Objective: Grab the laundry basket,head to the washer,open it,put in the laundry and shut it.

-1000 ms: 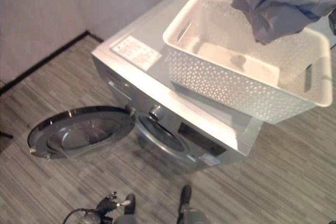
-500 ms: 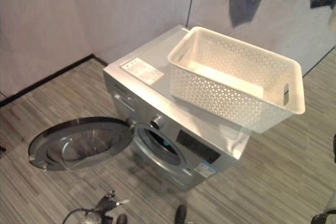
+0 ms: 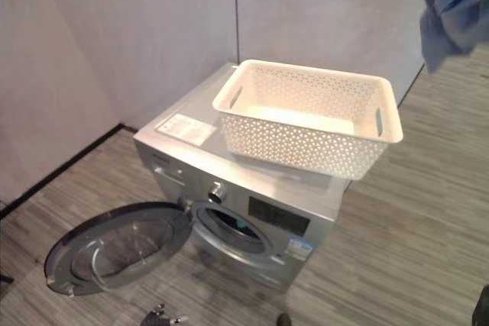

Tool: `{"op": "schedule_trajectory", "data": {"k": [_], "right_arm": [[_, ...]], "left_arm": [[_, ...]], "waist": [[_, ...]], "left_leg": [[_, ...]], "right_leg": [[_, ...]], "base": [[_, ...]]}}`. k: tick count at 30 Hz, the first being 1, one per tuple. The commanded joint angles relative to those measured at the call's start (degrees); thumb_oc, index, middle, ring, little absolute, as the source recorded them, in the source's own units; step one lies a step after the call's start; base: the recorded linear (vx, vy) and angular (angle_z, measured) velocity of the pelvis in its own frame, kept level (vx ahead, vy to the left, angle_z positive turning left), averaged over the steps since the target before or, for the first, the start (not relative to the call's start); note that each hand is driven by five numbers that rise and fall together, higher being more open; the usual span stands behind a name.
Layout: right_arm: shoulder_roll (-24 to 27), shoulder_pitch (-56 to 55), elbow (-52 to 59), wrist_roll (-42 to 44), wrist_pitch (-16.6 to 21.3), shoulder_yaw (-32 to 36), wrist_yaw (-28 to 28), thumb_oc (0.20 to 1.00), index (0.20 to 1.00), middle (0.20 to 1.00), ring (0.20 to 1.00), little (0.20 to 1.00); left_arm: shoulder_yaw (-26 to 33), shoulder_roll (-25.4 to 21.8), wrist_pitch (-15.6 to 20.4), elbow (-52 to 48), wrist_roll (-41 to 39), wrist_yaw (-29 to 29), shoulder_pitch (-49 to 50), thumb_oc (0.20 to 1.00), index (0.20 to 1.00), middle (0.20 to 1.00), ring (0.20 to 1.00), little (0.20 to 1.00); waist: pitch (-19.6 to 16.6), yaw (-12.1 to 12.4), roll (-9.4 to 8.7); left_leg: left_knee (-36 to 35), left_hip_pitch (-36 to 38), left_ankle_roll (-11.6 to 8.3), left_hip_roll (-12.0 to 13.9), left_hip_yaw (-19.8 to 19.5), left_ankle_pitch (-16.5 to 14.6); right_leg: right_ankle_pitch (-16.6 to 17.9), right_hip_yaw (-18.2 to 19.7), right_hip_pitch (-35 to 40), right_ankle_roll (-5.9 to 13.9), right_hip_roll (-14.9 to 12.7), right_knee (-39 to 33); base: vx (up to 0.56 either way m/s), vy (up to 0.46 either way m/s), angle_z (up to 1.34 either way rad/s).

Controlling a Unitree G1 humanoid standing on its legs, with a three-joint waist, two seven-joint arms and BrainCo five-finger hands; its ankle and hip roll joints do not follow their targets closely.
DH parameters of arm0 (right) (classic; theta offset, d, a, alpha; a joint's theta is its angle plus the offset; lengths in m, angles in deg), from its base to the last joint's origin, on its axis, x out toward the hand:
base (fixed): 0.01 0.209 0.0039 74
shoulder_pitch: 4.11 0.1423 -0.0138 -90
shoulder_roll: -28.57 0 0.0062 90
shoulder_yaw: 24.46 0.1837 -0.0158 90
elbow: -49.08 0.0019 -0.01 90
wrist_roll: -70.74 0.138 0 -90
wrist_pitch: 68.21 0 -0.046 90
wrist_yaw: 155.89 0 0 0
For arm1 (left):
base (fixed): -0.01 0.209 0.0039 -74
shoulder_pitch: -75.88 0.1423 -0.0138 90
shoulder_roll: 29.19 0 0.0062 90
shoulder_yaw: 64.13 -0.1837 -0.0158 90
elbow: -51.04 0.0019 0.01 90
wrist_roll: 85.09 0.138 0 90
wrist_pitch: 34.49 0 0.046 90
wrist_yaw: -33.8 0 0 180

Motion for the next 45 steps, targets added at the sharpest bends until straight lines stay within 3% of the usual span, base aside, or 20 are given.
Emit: {"op": "schedule_trajectory", "data": {"k": [1, 4, 5, 8, 9, 12, 13, 16, 21, 25, 30, 34, 38, 40, 42, 43, 45], "right_arm": [[-7.97, 1.46, 7.2, -12.78, -1.86, 3.95, -0.93, 0.2, 0.2, 0.2, 0.2, 0.2], [-15.07, -5.61, 9.62, -11.45, -1.17, 4.86, 0.23, 0.2, 0.2, 0.2, 0.2, 0.2], [-15.34, -5.9, 9.9, -11.47, -1.2, 4.96, 0.33, 0.2, 0.2, 0.2, 0.2, 0.2], [-23.43, -16.66, 11.34, -7.73, -0.39, 1.93, 5.08, 0.2, 0.2, 0.2, 0.2, 0.2], [-27.55, -22.09, 11.79, -3.06, 0.86, -2.24, 8.52, 0.2, 0.2, 0.2, 0.2, 0.2], [-29.61, -27.13, 11.76, 0.97, 1.5, -6.42, 12.17, 0.2, 0.2, 0.2, 0.2, 0.2], [-31.33, -30.63, 10.36, 7.48, 2.04, -11.8, 16.5, 0.2, 0.2, 0.2, 0.2, 0.2], [-31.5, -34.5, 8.24, 9.36, 1.46, -16.33, 20.79, 0.2, 0.2, 0.2, 0.2, 0.2], [-33.18, -36.66, -5.57, 15.77, -0.25, -27.34, 26.57, 0.2, 0.2, 0.2, 0.2, 0.2], [-33.72, -35.45, -11.35, 16.23, -0.72, -30.18, 27.22, 0.2, 0.2, 0.2, 0.2, 0.2], [-35.05, -29.36, -21.93, 18.04, -0.14, -36.55, 27.44, 0.2, 0.2, 0.2, 0.2, 0.2], [-39.64, -16.19, -36.86, 23.74, 1.74, -43.38, 23.22, 0.2, 0.2, 0.2, 0.2, 0.2], [-46.14, -4.04, -50.13, 37.13, 5.56, -43.77, 18.57, 0.2, 0.2, 0.2, 0.2, 0.2], [-47.33, -1.47, -52.5, 38.55, 6.32, -43.89, 18.09, 0.2, 0.2, 0.2, 0.2, 0.2], [-49.27, 2.52, -57.05, 42.2, 7.47, -43.58, 17.31, 0.2, 0.2, 0.2, 0.2, 0.2], [-50.91, 7.09, -62.46, 46.47, 8.49, -41.85, 16.91, 0.2, 0.2, 0.2, 0.2, 0.2], [-51.52, 9.34, -64.72, 48.07, 8.84, -40.91, 16.5, 0.2, 0.2, 0.2, 0.2, 0.2]], "left_arm": [[0.61, -1.74, -0.08, 5.58, 5.14, -1.92, -4.01, 1.0, 1.0, 1.0, 1.0, 1.0], [1.74, -1.12, 0.03, 5.6, 5.54, -2.14, -3.17, 1.0, 1.0, 1.0, 1.0, 1.0], [1.7, -1.24, 0.03, 5.62, 5.56, -2.14, -3.06, 1.0, 1.0, 1.0, 1.0, 1.0], [3.42, -0.7, 0.1, 5.47, 5.35, -1.99, -1.89, 1.0, 1.0, 1.0, 1.0, 1.0], [3.8, -0.67, 0.12, 5.98, 5.33, -2.08, -1.3, 1.0, 1.0, 1.0, 1.0, 1.0], [3.98, -0.71, 0.33, 6.08, 4.98, -2.09, -0.73, 1.0, 1.0, 1.0, 1.0, 1.0], [3.49, -0.91, 0.5, 5.7, 4.55, -1.84, -0.64, 1.0, 1.0, 1.0, 1.0, 1.0], [3.47, -1.38, 0.95, 5.1, 4.21, -1.64, -0.42, 1.0, 1.0, 1.0, 1.0, 1.0], [1.71, -2.42, 2.27, 0.73, 1.67, -2.27, -0.47, 1.0, 1.0, 1.0, 1.0, 1.0], [1.03, -2.73, 2.71, -0.68, 0.92, -2.45, -0.51, 1.0, 1.0, 1.0, 1.0, 1.0], [-1.26, -2.46, 4.21, -0.63, -0.46, -3.56, -2.6, 1.0, 1.0, 1.0, 1.0, 1.0], [-5.58, -0.3, 5.93, -0.76, -3.88, -5.73, -6.02, 1.0, 1.0, 1.0, 1.0, 1.0], [-10.93, 0.68, 6.89, -4.23, -8.04, -6.72, -7.95, 1.0, 1.0, 1.0, 1.0, 1.0], [-12.13, 0.8, 7.23, -4.85, -8.55, -7.02, -8.74, 1.0, 1.0, 1.0, 1.0, 1.0], [-14.85, 0.67, 8.07, -7.36, -9.64, -7.44, -9.74, 1.0, 1.0, 1.0, 1.0, 1.0], [-17.41, 0.38, 8.77, -9.62, -10.3, -7.76, -10.35, 1.0, 1.0, 1.0, 1.0, 1.0], [-18.52, 0.25, 9.11, -10.96, -10.5, -7.84, -10.36, 1.0, 1.0, 1.0, 1.0, 1.0]], "waist": [[1.79, 1.76, -3.57], [1.85, 0.76, -3.11], [1.68, 0.83, -3.11], [2.43, -0.71, -2.88], [2.81, -1.39, -2.8], [3.02, -1.91, -2.65], [3.7, -2.11, -2.56], [4.2, -2.22, -2.54], [7.07, -1.25, -1.8], [8.17, -0.82, -1.41], [12.21, 0.39, 0.15], [17.03, 2.39, 2.71], [20.28, 4.24, 5.04], [21.08, 4.63, 5.68], [22.41, 5.31, 7.01], [23.67, 6.01, 8.54], [24.01, 6.52, 9.38]], "left_leg": [[0.65, 2.69, 4.44, -2.16, 1.47, -5.55], [0.65, 3.16, 4.82, -2.6, 2.29, -5.84], [0.65, 3.41, 4.82, -2.51, 2.27, -6.32], [0.65, 3.95, 5.19, -2.91, 3.53, -6.03], [0.65, 4.15, 5.23, -3.05, 4.24, -6.01], [0.65, 4.61, 5.18, -3.08, 4.79, -6.38], [0.65, 4.58, 5.03, -3.22, 5.18, -6.08], [0.65, 4.41, 4.9, -3.42, 5.24, -5.86], [0.65, 3.04, 4.57, -3.93, 4.79, -4.81], [0.65, 2.15, 4.47, -4.12, 4.2, -4.36], [0.65, -1.63, 4.11, -4.7, 2.43, -2.4], [0.65, -7.75, 3.93, -5.55, 1.0, 0.3], [0.65, -12.55, 3.56, -5.92, 0.3, 2.19], [0.65, -13.61, 3.35, -5.95, 0.12, 2.54], [0.65, -15.71, 2.85, -6.07, -0.5, 3.35], [0.65, -17.49, 2.32, -6.24, -1.36, 3.85], [0.65, -18.29, 2.1, -6.34, -1.85, 4.08]], "right_leg": [[-5.39, 6.27, 2.55, 3.93, -2.55, 2.31], [-5.1, 7.03, 2.19, 4.15, -2.85, 2.48], [-5.49, 7.1, 2.43, 4.27, -2.76, 2.43], [-4.88, 8.08, 1.77, 4.34, -3.12, 2.97], [-4.72, 8.62, 1.42, 4.4, -3.22, 3.14], [-4.91, 9.0, 1.41, 4.55, -3.27, 3.17], [-4.6, 9.05, 1.14, 4.59, -3.54, 3.18], [-4.43, 8.86, 0.97, 4.69, -3.86, 3.2], [-3.57, 7.89, -0.02, 5.08, -4.93, 2.93], [-3.47, 7.3, -0.36, 5.13, -5.33, 2.87], [-2.95, 5.9, -2.59, 5.04, -6.26, 3.31], [-1.4, 4.76, -7.1, 4.84, -7.28, 3.26], [-0.44, 3.79, -10.39, 4.73, -8.19, 3.53], [-0.38, 3.56, -11.17, 4.68, -8.41, 3.68], [-0.39, 2.76, -12.39, 4.66, -9.01, 3.99], [-0.7, 1.63, -13.32, 4.65, -9.41, 4.55], [-0.84, 1.22, -13.77, 4.64, -9.64, 4.73]], "base": [[0.0, 0.076, -0.54], [0.0, 0.057, -0.2], [0.0, 0.034, -0.08], [-0.03, 0.033, -0.17], [0.0, 0.023, -0.11], [-0.01, 0.018, -0.27], [-0.03, 0.007, -0.17], [-0.03, 0.006, -0.11], [-0.05, 0.0, 0.0], [-0.05, -0.006, 0.05], [-0.11, -0.005, 0.23], [-0.15, 0.012, 0.21], [-0.09, 0.012, 0.24], [-0.06, 0.011, 0.13], [-0.06, 0.005, 0.23], [-0.06, -0.007, 0.32], [-0.04, -0.005, 0.38]]}}
